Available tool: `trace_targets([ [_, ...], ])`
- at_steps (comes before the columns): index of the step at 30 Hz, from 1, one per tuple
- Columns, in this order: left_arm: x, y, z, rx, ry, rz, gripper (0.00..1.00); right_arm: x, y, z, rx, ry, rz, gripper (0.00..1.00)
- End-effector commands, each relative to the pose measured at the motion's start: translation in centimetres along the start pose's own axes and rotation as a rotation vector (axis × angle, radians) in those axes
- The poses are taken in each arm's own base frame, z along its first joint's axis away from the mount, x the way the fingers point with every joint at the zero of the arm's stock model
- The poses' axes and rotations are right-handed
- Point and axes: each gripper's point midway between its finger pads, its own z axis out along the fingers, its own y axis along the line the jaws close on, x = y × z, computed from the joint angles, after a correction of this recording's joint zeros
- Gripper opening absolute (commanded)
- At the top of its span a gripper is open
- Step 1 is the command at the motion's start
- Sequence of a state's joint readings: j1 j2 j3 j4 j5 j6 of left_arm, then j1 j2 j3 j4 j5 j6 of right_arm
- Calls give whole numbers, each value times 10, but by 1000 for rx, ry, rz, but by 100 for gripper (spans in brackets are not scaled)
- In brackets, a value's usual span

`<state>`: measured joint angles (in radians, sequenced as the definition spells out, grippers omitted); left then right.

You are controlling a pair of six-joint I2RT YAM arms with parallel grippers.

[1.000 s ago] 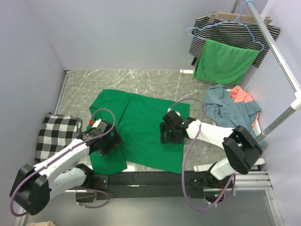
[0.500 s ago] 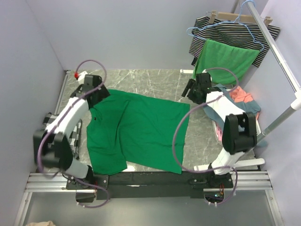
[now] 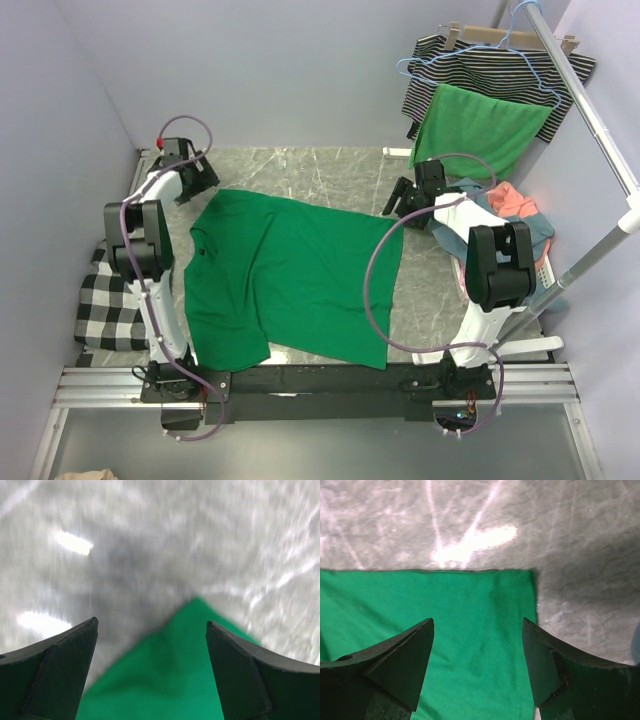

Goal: Fold and stack the t-shirts
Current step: Grap the side of the flattened tshirt furthest away from the robot with both arms

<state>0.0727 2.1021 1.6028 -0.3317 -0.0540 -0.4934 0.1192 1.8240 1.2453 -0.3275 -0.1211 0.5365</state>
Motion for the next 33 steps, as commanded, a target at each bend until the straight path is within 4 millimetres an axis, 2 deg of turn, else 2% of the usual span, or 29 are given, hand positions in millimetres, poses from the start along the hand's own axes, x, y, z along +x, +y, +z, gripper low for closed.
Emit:
trace_targets([
  [1, -47, -30, 11, 158, -66, 56, 93, -17, -5, 3, 13, -35, 0, 77],
  [2, -47, -34, 13, 177, -51, 71, 93, -16, -7, 4, 20, -31, 2, 77],
  [3, -56, -40, 13, 200, -62, 99, 93, -12, -8, 6, 21, -15, 3, 77],
  [4, -44, -36, 24, 194, -14, 106, 92, -10, -11, 8, 27, -4, 5, 77],
  [6, -44, -42, 27, 228, 1, 132, 92, -4, -15, 14, 33, 17, 12, 77],
  [11, -24, -44, 43, 295, 55, 127, 91, 3, -19, 27, 37, 34, 15, 77],
  [19, 7, -45, 59, 353, 174, 161, 86, -3, -20, 36, 45, 47, 10, 75],
  [24, 39, -44, 51, 428, 292, 202, 79, -1, -22, 37, 53, 54, 6, 75],
  [27, 63, -44, 36, 491, 378, 220, 72, -1, -22, 37, 52, 57, 3, 75],
  [28, 65, -45, 30, 507, 388, 227, 70, 0, -21, 38, 49, 60, 1, 75],
  [30, 79, -38, 25, 502, 433, 244, 66, -1, -21, 38, 51, 61, -2, 75],
  [33, 88, -27, 26, 463, 458, 260, 63, -3, -20, 39, 47, 60, -7, 75],
])
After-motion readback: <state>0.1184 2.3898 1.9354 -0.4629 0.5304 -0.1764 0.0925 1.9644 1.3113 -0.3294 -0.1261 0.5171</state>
